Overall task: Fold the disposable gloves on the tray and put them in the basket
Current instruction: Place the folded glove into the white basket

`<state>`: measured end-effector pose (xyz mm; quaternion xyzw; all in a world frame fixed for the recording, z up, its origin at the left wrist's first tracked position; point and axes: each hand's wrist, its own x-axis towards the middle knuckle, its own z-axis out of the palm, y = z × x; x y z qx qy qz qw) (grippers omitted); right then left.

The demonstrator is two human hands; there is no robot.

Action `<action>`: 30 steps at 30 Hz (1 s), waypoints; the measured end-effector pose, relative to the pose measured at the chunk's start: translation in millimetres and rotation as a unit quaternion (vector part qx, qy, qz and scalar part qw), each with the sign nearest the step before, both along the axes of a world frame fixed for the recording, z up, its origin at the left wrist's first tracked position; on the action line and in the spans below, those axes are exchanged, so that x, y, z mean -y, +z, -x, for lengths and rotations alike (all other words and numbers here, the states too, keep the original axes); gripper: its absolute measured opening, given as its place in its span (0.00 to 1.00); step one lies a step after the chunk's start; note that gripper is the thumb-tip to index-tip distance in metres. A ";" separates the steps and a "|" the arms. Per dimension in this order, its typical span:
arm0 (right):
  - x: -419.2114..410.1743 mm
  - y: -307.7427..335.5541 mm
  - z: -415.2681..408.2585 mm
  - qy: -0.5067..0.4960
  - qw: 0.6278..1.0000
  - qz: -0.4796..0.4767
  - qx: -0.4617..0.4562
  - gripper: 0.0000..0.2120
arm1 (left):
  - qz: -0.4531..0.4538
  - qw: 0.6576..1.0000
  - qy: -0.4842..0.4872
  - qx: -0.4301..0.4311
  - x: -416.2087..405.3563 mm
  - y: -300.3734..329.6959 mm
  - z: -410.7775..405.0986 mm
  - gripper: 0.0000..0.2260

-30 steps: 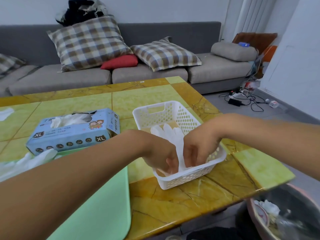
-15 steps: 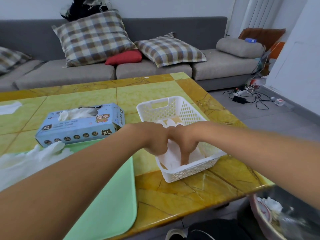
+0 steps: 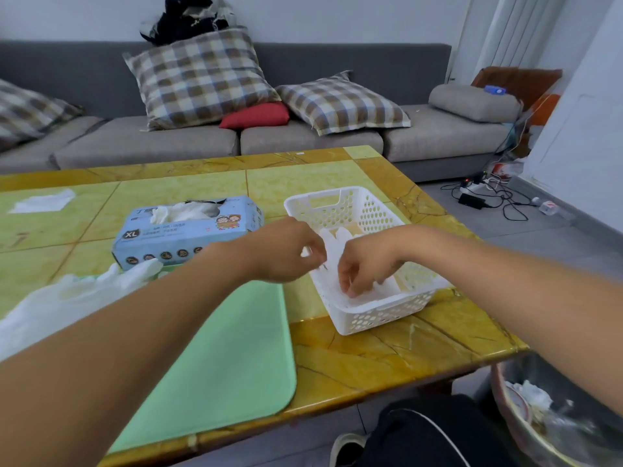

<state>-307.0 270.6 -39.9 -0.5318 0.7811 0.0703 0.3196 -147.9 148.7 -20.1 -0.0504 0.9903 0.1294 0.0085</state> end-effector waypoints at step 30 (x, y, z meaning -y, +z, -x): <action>33.1 -30.8 28.5 -0.226 0.946 0.161 -0.165 0.09 | 0.188 0.973 0.077 0.105 -45.6 -24.9 71.7 0.13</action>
